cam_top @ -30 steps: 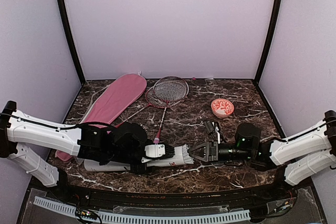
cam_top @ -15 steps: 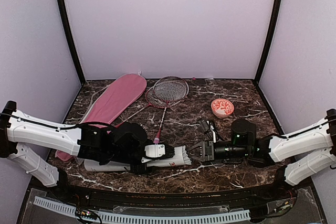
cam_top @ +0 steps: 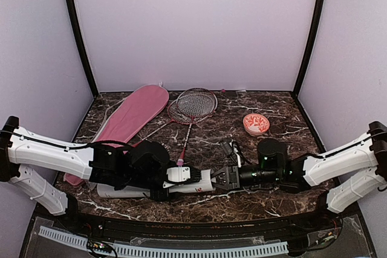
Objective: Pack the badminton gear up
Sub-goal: Place the shuttlecock in the shuttle tube.
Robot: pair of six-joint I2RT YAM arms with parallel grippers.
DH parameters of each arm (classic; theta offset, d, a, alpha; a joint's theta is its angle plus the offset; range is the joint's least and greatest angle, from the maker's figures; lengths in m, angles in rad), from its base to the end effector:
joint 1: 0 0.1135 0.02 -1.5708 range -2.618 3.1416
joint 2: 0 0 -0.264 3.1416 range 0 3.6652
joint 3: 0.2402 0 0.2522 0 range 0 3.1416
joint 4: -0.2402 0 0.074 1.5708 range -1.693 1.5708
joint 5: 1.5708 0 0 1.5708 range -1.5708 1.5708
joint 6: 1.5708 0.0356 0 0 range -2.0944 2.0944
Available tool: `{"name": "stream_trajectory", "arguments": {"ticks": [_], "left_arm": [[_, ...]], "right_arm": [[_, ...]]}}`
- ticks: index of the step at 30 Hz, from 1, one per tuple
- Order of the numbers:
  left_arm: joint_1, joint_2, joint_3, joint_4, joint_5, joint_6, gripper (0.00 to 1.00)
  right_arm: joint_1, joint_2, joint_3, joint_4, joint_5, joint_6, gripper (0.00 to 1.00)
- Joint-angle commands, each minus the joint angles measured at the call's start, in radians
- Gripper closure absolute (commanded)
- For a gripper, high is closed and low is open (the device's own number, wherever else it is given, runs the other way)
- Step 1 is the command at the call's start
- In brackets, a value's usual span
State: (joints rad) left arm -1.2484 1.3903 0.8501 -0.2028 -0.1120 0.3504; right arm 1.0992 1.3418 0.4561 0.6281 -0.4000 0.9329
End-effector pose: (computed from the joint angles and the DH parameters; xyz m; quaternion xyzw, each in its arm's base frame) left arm 0.0970 -0.2777 0.2247 0.6397 0.6534 -0.1281 0.3840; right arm 0.1080 0.2422 0.1917 -0.1853 0.7635 0.5914 0.1814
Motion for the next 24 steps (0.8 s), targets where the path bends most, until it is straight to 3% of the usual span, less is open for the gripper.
{"name": "stream_trajectory", "arguments": {"ticks": [1,13,24], "left_arm": [[-0.002,-0.043,0.011,0.051,-0.002,-0.018,0.37],[-0.002,-0.034,0.012,0.051,0.007,-0.019,0.37],[-0.002,-0.018,0.015,0.045,0.009,-0.020,0.37]], "right_arm": [[0.034,0.021,0.024,0.058,-0.003,-0.016,1.00],[0.061,0.083,0.028,0.150,0.058,0.003,1.00],[0.073,0.126,0.077,0.097,0.035,-0.027,1.00]]}}
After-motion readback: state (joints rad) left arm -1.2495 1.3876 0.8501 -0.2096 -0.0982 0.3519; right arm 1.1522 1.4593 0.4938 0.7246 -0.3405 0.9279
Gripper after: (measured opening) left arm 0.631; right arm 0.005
